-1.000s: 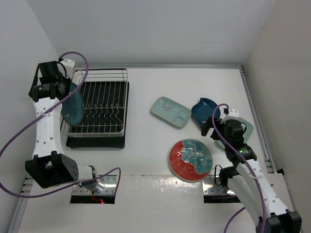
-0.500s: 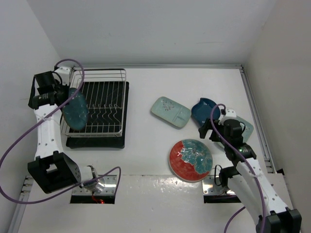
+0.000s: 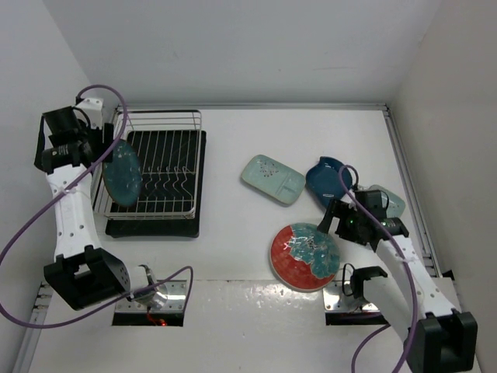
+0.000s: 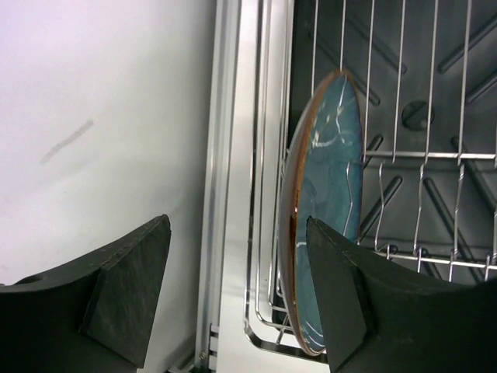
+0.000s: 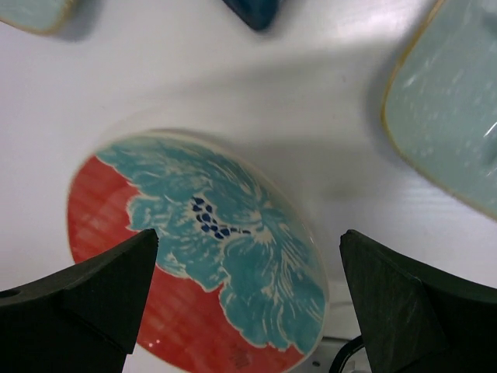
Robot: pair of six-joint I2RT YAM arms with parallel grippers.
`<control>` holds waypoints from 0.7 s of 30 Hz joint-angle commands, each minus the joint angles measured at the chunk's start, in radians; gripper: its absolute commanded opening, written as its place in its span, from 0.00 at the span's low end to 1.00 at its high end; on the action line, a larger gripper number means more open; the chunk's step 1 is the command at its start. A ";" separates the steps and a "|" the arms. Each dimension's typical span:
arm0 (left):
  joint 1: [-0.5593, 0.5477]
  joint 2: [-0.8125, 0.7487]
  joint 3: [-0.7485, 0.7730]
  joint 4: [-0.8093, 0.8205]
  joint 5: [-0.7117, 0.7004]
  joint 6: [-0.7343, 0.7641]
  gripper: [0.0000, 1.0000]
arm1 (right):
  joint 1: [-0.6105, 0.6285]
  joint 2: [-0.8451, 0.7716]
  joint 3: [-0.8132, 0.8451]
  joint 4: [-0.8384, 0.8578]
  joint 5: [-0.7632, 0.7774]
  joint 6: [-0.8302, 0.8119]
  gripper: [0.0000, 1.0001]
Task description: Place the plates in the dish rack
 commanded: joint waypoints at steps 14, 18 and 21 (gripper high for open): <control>-0.063 0.002 0.214 -0.156 0.177 0.002 0.76 | -0.024 0.254 -0.165 0.220 -0.233 0.087 0.65; -0.112 0.002 0.223 -0.228 0.290 0.050 0.75 | -0.021 0.225 -0.202 0.254 -0.296 0.073 0.35; -0.162 0.002 0.223 -0.272 0.369 0.091 0.73 | -0.021 0.208 -0.205 0.268 -0.319 0.046 0.11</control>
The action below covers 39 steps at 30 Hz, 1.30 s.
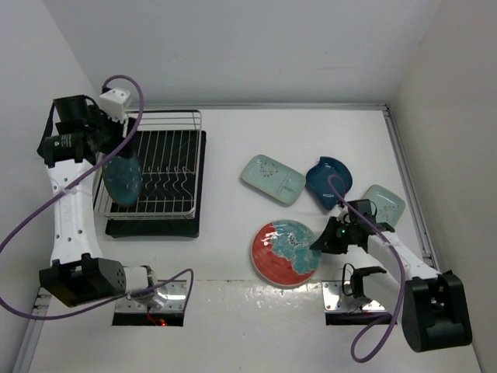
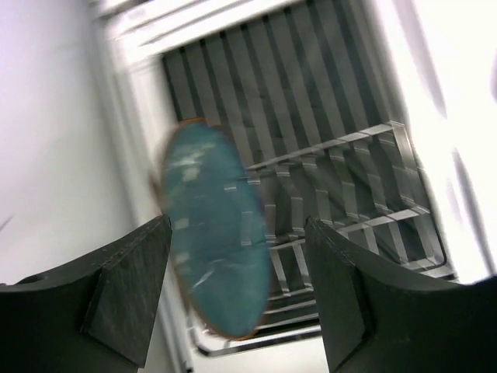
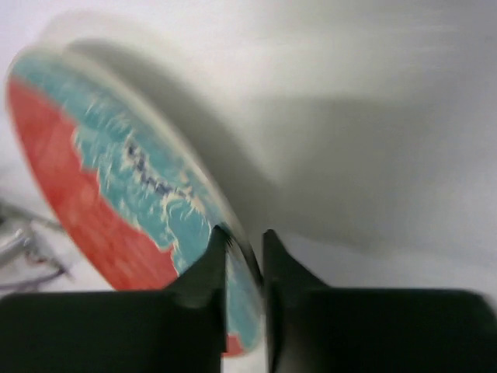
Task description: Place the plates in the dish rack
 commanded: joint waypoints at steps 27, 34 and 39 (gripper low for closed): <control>-0.776 0.367 0.025 0.010 0.440 0.025 0.78 | 0.269 0.048 0.607 0.343 -0.428 -0.189 0.00; -0.776 0.366 0.027 -0.040 0.469 0.034 0.00 | 0.272 0.019 0.582 0.381 -0.363 -0.183 0.00; -0.718 0.346 0.047 -0.092 0.495 0.031 0.00 | 0.287 0.047 0.588 0.409 -0.317 -0.166 0.00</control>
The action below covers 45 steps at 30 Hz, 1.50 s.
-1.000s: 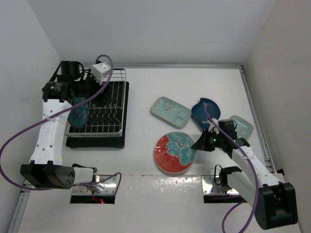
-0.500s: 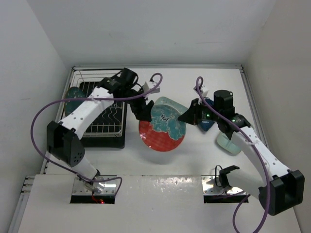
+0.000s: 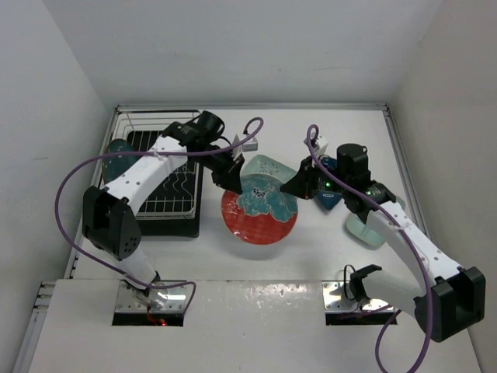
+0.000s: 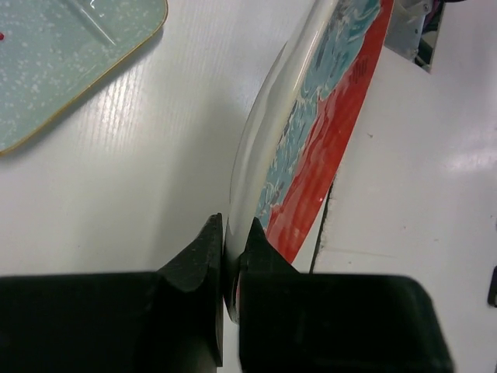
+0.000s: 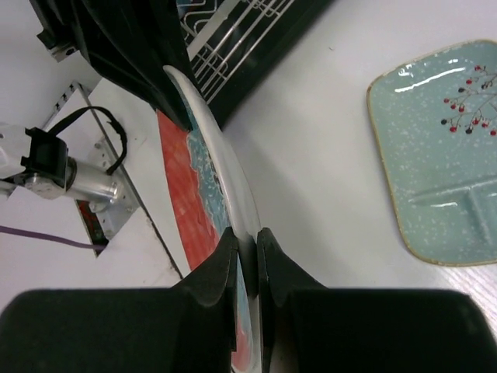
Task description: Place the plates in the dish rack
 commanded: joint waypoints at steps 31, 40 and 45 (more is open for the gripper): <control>0.531 -0.518 0.098 0.126 -1.096 -0.350 0.00 | 0.136 -0.135 -0.094 0.109 0.663 0.174 1.00; 0.531 -0.550 -0.096 0.245 -1.152 -0.350 0.00 | 0.134 -0.162 -0.121 0.090 0.666 0.165 1.00; 0.531 -0.550 -0.108 0.284 -1.202 -0.316 0.00 | 0.134 -0.190 -0.143 0.084 0.671 0.174 1.00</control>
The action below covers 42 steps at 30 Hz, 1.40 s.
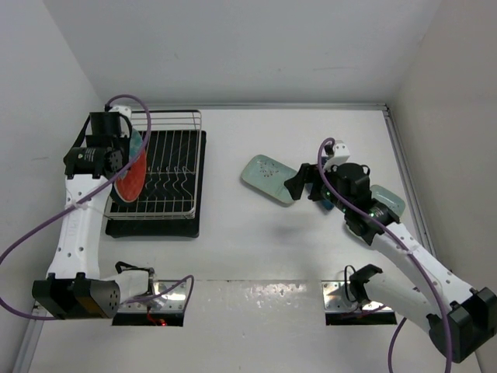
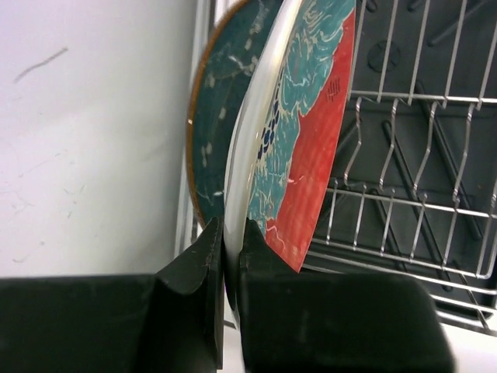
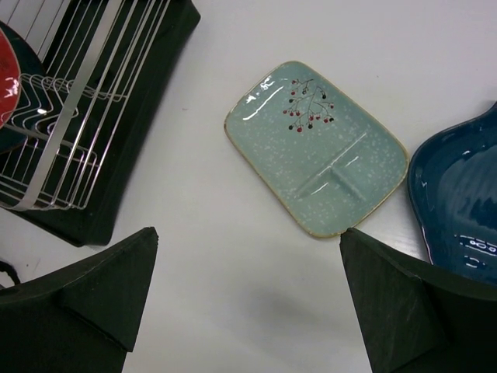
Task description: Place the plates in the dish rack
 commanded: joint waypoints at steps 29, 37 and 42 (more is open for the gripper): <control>0.138 -0.036 -0.203 0.278 0.104 -0.023 0.38 | 0.005 -0.025 -0.010 -0.056 0.030 -0.029 1.00; 0.138 -0.036 -0.152 0.232 0.118 0.009 0.59 | 0.002 -0.010 -0.005 -0.049 0.030 -0.035 1.00; 0.129 0.001 0.004 0.192 0.214 0.029 0.77 | -0.016 0.055 0.018 -0.082 0.022 -0.008 1.00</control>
